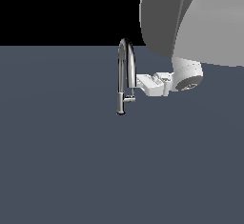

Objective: Turn on the faucet by rotating a designated handle.

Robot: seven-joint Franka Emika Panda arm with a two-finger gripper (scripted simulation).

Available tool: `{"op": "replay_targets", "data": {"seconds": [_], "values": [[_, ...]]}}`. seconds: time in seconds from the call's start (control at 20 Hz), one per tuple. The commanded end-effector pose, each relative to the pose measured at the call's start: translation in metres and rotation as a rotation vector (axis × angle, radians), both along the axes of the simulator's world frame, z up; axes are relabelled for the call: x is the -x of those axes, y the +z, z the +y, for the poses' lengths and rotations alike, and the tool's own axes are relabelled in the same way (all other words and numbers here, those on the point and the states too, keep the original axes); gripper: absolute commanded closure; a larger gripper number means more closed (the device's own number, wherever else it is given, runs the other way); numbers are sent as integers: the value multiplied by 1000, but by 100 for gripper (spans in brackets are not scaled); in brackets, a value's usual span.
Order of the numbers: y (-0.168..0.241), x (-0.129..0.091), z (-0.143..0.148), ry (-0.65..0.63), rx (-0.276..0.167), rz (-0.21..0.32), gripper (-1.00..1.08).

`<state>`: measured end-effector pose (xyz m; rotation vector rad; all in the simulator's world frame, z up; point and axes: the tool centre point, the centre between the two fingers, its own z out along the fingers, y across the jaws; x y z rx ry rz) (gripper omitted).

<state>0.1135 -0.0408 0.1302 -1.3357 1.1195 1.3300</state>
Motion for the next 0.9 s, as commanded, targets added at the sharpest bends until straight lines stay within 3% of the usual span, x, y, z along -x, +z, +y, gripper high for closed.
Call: {"op": "replay_targets", "data": {"seconds": [0.0, 0.85], "values": [[1, 3, 0, 0, 0, 0, 108], [7, 26, -5, 0, 0, 0, 108]]}}
